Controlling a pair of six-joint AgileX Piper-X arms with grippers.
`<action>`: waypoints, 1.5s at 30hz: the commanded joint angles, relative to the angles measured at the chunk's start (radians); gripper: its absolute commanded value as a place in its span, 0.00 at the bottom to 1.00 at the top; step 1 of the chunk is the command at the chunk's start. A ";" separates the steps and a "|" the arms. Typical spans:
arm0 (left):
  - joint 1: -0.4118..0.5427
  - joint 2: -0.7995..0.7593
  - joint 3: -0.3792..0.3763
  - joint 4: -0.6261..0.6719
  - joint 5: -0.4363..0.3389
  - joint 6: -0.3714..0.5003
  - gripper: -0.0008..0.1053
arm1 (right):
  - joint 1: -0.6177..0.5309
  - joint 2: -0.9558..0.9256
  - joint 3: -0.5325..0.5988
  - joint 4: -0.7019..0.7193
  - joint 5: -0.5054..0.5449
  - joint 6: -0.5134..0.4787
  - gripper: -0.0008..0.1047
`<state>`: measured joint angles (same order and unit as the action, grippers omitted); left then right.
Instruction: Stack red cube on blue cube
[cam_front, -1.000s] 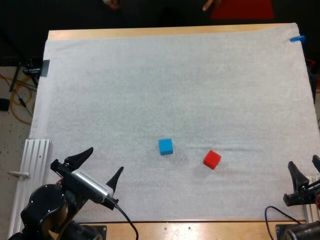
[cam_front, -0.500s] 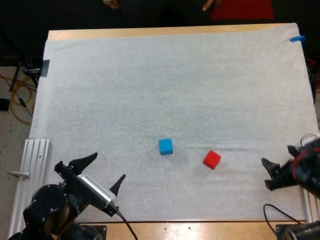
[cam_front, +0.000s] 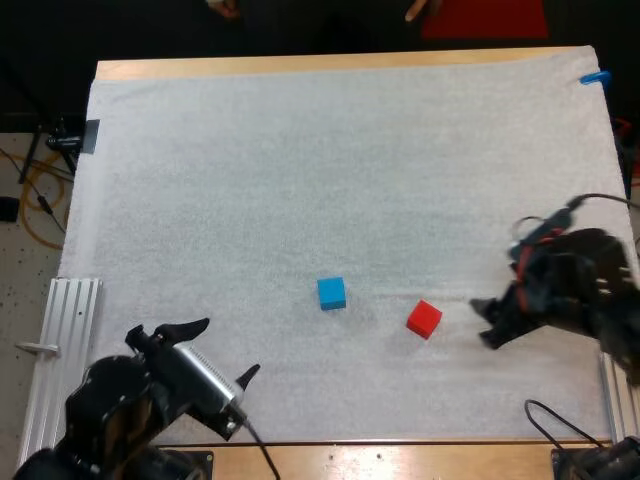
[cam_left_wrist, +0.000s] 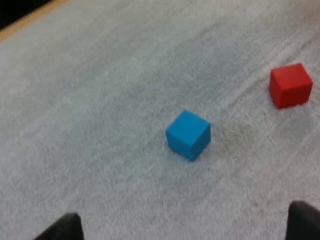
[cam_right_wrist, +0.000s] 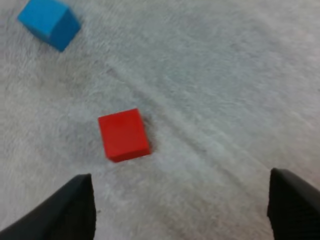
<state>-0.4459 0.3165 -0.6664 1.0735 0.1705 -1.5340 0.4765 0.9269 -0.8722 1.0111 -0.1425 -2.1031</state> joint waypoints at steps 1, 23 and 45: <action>-0.005 0.024 -0.006 0.002 0.010 0.009 0.73 | 0.036 0.025 -0.008 -0.022 0.012 -0.024 0.66; -0.005 0.076 -0.006 -0.001 0.028 0.009 0.73 | 0.169 0.466 -0.017 -0.220 -0.034 -0.132 0.66; -0.005 0.076 -0.006 -0.001 0.028 0.009 0.73 | 0.169 0.630 -0.017 -0.234 -0.048 -0.105 0.16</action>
<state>-0.4459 0.3938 -0.6664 1.0735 0.1909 -1.5340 0.6447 1.5584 -0.8794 0.7816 -0.1894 -2.2108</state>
